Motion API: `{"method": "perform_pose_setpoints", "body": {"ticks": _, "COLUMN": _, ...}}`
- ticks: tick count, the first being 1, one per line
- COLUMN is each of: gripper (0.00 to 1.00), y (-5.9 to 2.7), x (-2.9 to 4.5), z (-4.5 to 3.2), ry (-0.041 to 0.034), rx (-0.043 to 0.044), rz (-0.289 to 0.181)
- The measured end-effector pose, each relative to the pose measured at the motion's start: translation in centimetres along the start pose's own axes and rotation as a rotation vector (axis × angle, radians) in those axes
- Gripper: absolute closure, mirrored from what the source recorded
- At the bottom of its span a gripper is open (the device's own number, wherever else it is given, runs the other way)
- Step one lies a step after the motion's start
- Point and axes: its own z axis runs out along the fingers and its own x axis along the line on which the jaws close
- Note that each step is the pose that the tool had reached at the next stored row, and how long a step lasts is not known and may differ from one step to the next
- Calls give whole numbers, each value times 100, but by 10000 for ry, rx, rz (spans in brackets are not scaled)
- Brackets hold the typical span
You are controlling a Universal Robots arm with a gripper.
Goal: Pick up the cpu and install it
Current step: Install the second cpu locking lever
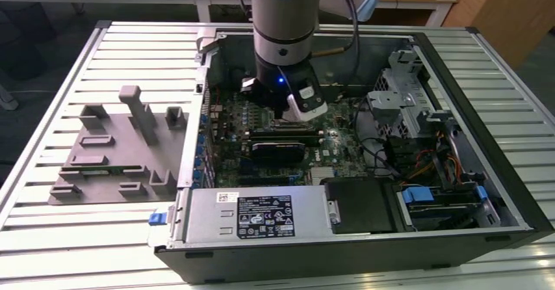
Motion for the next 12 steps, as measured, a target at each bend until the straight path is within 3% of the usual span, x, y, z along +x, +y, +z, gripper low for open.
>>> {"method": "perform_pose_setpoints", "body": {"ticks": 12, "gripper": 89, "y": -21, "x": -15, "z": 108, "ry": 6, "rx": 21, "rz": 51}}
